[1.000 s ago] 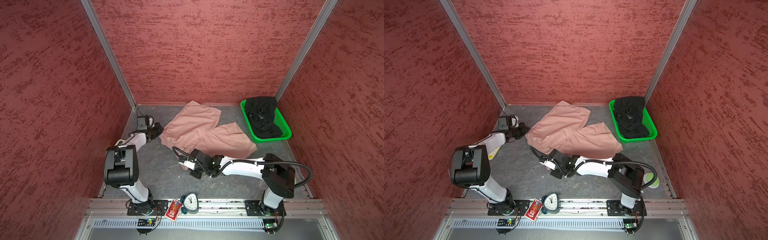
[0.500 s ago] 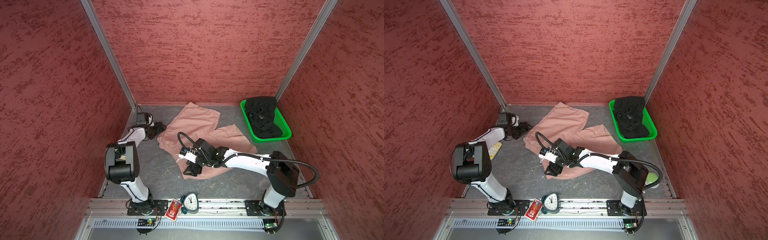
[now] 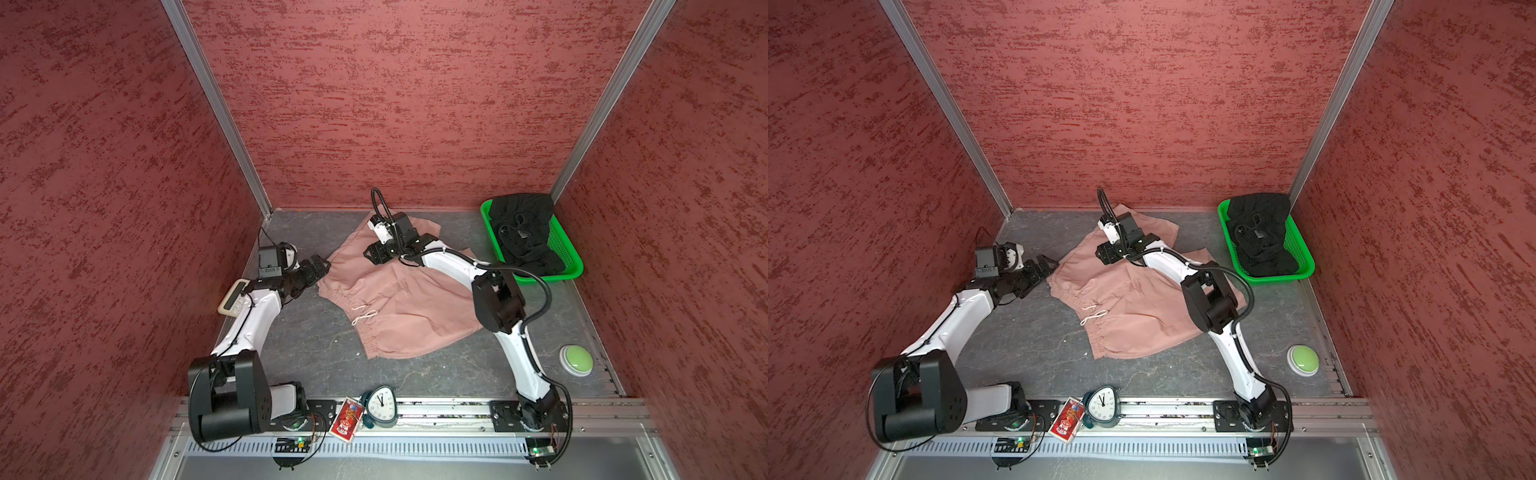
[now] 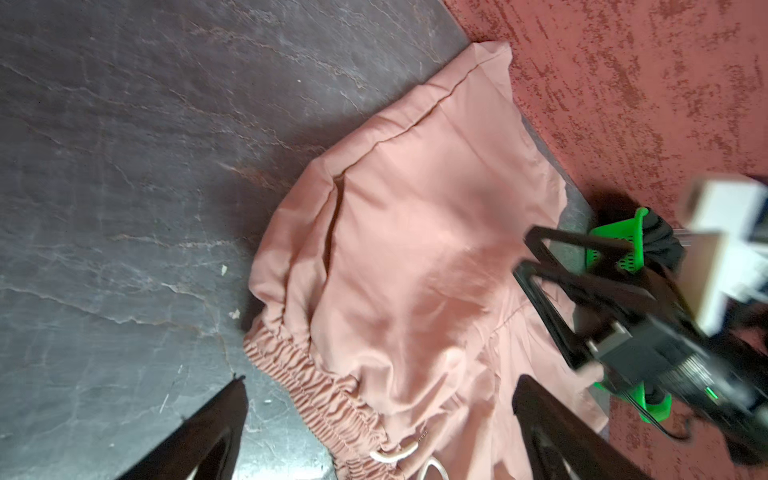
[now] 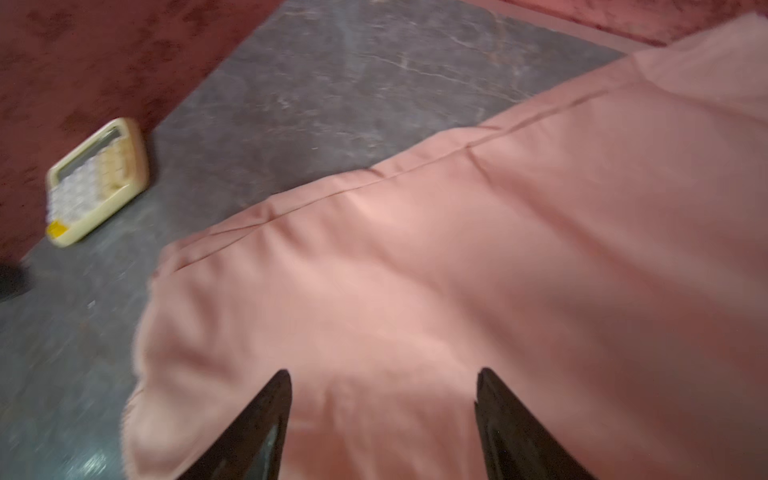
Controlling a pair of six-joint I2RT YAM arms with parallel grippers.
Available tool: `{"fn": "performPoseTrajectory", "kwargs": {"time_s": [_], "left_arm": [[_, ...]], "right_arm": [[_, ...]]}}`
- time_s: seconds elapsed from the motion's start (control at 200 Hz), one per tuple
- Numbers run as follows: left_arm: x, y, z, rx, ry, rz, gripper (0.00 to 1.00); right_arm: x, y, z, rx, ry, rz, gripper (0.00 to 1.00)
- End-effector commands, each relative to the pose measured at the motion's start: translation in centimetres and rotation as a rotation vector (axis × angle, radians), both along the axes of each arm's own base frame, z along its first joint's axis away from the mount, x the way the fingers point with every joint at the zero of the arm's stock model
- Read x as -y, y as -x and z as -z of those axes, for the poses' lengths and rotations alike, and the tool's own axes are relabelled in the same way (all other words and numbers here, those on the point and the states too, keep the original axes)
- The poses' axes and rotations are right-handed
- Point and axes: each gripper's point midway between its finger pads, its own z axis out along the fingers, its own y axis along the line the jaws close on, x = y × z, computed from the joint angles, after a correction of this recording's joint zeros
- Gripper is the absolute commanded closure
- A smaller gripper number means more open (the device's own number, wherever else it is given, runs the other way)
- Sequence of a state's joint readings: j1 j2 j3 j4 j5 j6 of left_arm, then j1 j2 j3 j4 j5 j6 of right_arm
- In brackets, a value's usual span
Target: Fold and stack the shorts
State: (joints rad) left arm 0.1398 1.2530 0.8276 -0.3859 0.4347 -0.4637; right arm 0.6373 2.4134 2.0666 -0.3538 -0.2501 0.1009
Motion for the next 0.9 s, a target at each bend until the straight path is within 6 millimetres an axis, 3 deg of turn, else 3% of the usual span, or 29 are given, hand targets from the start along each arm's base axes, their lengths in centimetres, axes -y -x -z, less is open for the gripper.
{"fn": "performPoseTrajectory", "kwargs": {"time_s": [0.0,0.12,0.215,0.516,0.736,0.892], "left_arm": [[1.2,1.3,-0.6,0.004,0.028,0.015,0.01],[2.0,2.6,0.0,-0.016,0.025,0.031,0.01],[2.2,3.2,0.5,-0.032,0.02,0.035,0.01],[2.9,2.9,0.3,-0.033,0.015,0.067,0.01],[3.4,3.2,0.7,-0.052,-0.007,0.096,0.01],[3.4,3.6,1.7,-0.073,-0.019,0.095,0.01]], "right_arm": [[0.9,-3.2,1.0,-0.058,0.001,0.129,0.3],[2.3,-6.9,2.4,-0.087,-0.028,0.203,0.32],[4.0,-8.5,3.9,-0.127,-0.052,0.251,0.32],[10.8,-9.5,8.6,-0.332,-0.047,0.394,0.34],[19.0,-11.2,8.3,-0.357,-0.064,0.568,0.35],[24.0,-11.7,6.7,-0.335,-0.109,0.655,0.35]]}}
